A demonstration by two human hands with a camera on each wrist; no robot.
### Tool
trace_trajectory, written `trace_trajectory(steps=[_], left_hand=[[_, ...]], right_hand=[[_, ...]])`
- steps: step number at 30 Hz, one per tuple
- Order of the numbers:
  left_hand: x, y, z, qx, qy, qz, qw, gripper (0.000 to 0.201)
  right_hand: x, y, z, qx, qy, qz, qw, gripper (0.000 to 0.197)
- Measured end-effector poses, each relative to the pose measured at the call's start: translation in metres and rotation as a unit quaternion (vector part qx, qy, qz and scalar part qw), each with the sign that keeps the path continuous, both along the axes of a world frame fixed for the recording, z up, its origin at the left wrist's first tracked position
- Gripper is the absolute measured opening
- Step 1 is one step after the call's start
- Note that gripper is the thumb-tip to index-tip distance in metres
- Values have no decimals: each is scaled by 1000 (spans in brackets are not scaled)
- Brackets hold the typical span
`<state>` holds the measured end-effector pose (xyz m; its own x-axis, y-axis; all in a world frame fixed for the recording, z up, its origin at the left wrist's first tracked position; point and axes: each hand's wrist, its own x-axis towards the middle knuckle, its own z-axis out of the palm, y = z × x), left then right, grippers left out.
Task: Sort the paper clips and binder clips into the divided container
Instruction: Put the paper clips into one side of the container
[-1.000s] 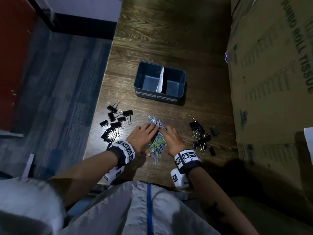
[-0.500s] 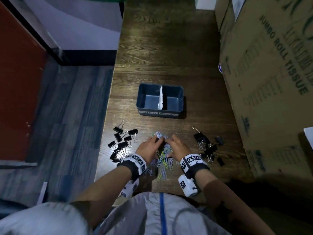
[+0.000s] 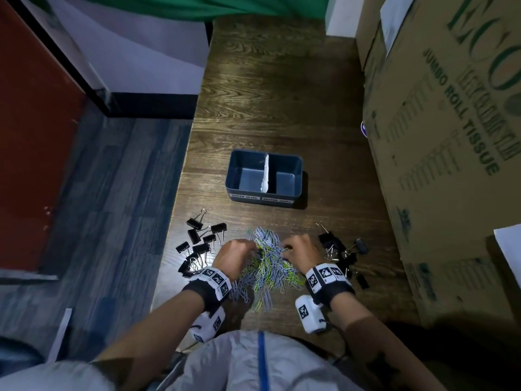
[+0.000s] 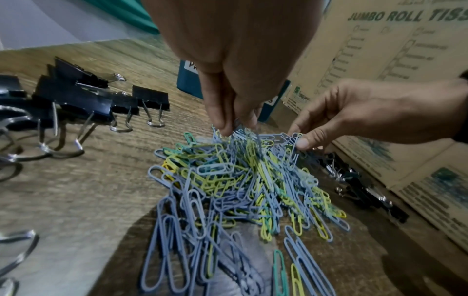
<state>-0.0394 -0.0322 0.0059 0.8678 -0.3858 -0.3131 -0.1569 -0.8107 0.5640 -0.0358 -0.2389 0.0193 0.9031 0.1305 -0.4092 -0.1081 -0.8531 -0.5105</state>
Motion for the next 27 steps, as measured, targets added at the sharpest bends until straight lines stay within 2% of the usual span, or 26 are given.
trace_trajectory(steps=[5,8,11,16,19,21,23,25,27], left_hand=[[4,17,1,-65,-23,43,997,30],[11,20,19,-114,-48,62,990,18],[28,22,44,-153,-83,80,982,15],[83,20,84,-149,-136,143,969,14],[123,16,92,-140,-171,177,959,13],[144,13,91,-137,-162,194,958,12],[156,11,87,-129,-136,201,961,21],[153,11,77,-117,-122,213,962,30],[134,12,61,-100,-133,218,962,23]], right_hand=[[0,-7,15,9,-35,1,999,20],[0,-8,21,14,-40,5,999,13],[2,-10,24,25,-44,5,999,7],[13,-4,43,53,-48,5,997,12],[25,1,64,78,-62,13,995,12],[35,5,81,104,-83,27,991,8],[47,9,100,114,-104,20,988,6],[62,13,117,118,-139,8,983,7],[82,19,132,129,-175,8,976,9]])
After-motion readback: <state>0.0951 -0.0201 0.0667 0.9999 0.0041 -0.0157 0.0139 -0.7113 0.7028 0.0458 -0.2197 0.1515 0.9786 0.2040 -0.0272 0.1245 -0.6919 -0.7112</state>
